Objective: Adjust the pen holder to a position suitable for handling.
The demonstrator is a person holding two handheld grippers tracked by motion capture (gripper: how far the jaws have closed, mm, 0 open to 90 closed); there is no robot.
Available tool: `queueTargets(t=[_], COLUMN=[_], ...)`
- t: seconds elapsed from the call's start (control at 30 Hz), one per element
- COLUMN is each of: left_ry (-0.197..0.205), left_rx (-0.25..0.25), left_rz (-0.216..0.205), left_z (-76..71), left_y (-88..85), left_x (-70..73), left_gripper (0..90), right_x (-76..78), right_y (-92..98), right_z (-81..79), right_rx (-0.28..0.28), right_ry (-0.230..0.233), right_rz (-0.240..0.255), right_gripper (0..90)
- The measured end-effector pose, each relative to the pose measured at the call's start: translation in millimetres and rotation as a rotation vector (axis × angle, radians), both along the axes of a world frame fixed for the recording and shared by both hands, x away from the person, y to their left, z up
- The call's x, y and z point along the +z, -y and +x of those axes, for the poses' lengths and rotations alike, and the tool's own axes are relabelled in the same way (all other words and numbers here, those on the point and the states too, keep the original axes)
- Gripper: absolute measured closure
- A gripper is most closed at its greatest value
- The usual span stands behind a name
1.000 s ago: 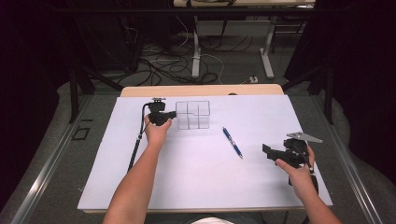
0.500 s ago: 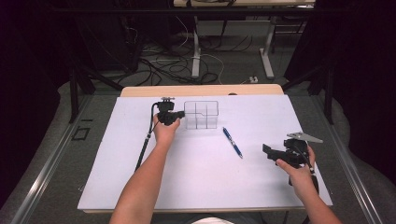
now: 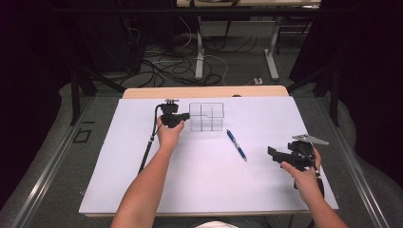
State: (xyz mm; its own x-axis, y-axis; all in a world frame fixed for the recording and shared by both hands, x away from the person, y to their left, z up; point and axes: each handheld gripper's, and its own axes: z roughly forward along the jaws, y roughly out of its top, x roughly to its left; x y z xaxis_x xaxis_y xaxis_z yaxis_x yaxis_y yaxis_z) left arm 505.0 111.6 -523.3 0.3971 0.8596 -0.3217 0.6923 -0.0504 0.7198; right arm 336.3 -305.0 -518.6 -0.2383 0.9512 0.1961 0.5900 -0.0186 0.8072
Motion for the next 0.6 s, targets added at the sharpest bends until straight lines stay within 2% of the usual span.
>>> queueTargets(t=[0.2,0.23,0.43,0.6], left_ry=[0.007,0.011,0.035,0.043], left_rx=[-0.003,-0.01,0.017,0.015], left_rz=[-0.002,-0.008,-0.041,-0.055], left_z=[-4.3,-5.6,-13.8,-20.3], left_y=[-5.7,-7.5,-18.8,-28.2], left_x=[7.6,9.7,20.1,28.8], left_gripper=[83.4,79.6,70.8,63.1], right_x=[4.2,6.4,11.4,17.1], right_y=[-2.2,-4.9,-10.3,-15.0], right_z=[1.7,1.6,3.2,4.9], right_rx=[0.018,0.025,0.038,0.05], right_ry=[-0.037,-0.041,-0.027,-0.013], right_rz=[0.002,-0.011,-0.041,-0.063], right_gripper=[13.8,14.5,15.1,16.2])
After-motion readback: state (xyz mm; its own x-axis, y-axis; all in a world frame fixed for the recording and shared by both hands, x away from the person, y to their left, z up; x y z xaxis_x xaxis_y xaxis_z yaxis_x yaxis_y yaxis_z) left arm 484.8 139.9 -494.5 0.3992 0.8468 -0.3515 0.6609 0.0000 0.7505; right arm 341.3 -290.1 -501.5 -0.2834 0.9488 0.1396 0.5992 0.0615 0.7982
